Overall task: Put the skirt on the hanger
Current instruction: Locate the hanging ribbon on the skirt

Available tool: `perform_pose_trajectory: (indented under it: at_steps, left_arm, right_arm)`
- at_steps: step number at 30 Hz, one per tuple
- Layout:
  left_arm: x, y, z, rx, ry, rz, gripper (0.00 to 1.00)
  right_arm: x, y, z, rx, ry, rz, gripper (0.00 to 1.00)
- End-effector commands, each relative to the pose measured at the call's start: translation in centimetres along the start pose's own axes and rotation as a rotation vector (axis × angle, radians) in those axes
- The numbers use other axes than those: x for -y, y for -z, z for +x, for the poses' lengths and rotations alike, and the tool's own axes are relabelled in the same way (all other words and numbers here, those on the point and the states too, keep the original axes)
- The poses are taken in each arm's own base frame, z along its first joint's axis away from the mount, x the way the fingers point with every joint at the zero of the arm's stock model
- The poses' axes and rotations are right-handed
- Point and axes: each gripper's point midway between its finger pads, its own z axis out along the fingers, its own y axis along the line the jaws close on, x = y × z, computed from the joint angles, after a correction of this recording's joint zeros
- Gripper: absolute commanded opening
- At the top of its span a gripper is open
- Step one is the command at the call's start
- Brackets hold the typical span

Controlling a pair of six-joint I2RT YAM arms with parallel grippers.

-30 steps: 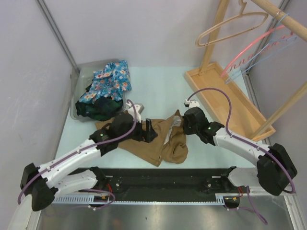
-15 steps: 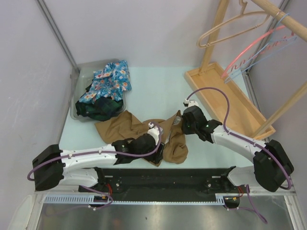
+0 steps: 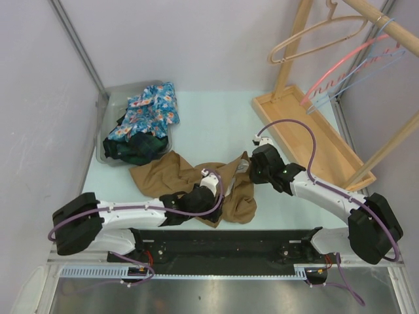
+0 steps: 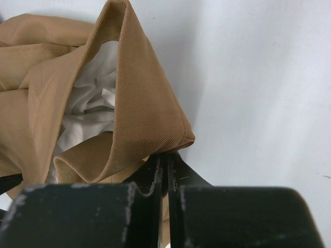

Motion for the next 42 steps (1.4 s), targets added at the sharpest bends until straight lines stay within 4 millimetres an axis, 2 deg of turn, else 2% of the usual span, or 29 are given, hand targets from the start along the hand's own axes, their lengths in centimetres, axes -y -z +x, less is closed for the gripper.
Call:
perform_pose_trajectory:
  at_steps: [1,3,5,8,9,11,12,16,17,18,20,23,26,28,32,33,34,37,42]
  left_arm:
    - [1.1,0.8,-1.0,0.066,0.041,0.073,0.76]
    - [0.7,0.6,-0.4,0.046,0.030,0.053,0.74]
    - [-0.3,0.1,1.0,-0.009,-0.004,0.012,0.68]
    - [-1.6,-0.3,2.3,-0.056,-0.038,-0.047,0.42]
    - [-2.1,-0.2,2.0,-0.046,-0.041,-0.077,0.25]
    - [-2.8,0.3,2.0,-0.050,-0.049,-0.111,0.14]
    - [-3.6,1.0,1.1,-0.023,-0.049,-0.157,0.08]
    - [-4.5,3.6,-2.0,0.070,-0.021,-0.221,0.06]
    - [-4.3,4.4,-3.3,0.104,-0.011,-0.219,0.05]
    - [-4.7,5.1,-3.5,0.105,-0.016,-0.236,0.03]
    - [-4.8,7.0,-5.7,0.182,0.008,-0.238,0.00]
    - [-4.8,9.1,-7.7,0.258,0.021,-0.221,0.00]
    - [-5.0,10.6,-9.1,0.313,0.040,-0.222,0.00]
    - [-5.2,11.0,-9.4,0.321,0.042,-0.234,0.00]
    - [-5.5,11.8,-10.5,0.350,0.057,-0.262,0.00]
    - [-5.4,11.8,-10.7,0.354,0.057,-0.256,0.00]
    - [-5.3,11.8,-10.9,0.357,0.057,-0.256,0.00]
    - [-4.8,11.7,-11.1,0.363,0.059,-0.233,0.00]
    - [-4.9,11.5,-11.0,0.362,0.074,-0.242,0.00]
  right_arm:
    - [-0.8,1.0,-1.7,0.041,-0.033,-0.029,0.00]
    - [-0.9,1.1,-1.7,0.040,-0.039,-0.030,0.00]
    - [-0.9,1.0,-1.8,0.040,-0.043,-0.030,0.00]
    - [-1.0,1.1,-1.9,0.038,-0.043,-0.030,0.00]
    - [-0.8,1.2,-2.0,0.041,-0.044,-0.025,0.00]
    - [-0.6,1.3,-2.2,0.043,-0.045,-0.016,0.01]
    - [-0.5,1.4,-2.2,0.042,-0.045,-0.014,0.02]
    - [-0.1,1.8,-2.0,0.047,-0.032,-0.008,0.21]
    - [-0.1,1.9,-2.0,0.050,-0.029,-0.011,0.23]
    - [0.0,2.1,-2.0,0.054,-0.024,-0.013,0.24]
    - [0.1,2.5,-1.9,0.049,-0.010,-0.018,0.26]
    - [-0.2,3.4,-2.2,0.062,-0.001,-0.040,0.26]
    - [-0.5,5.1,-3.5,0.102,-0.007,-0.056,0.44]
    - [-0.7,6.6,-4.6,0.127,-0.008,-0.060,0.63]
    - [-0.8,10.0,-6.4,0.219,-0.004,-0.081,0.78]
    - [-0.8,10.3,-6.6,0.231,-0.008,-0.084,0.85]
    - [-0.9,10.4,-6.7,0.237,-0.008,-0.090,0.86]
    - [-1.2,9.5,-6.5,0.205,-0.014,-0.080,0.86]
    - [-0.6,5.3,-5.0,0.114,-0.018,0.000,0.80]
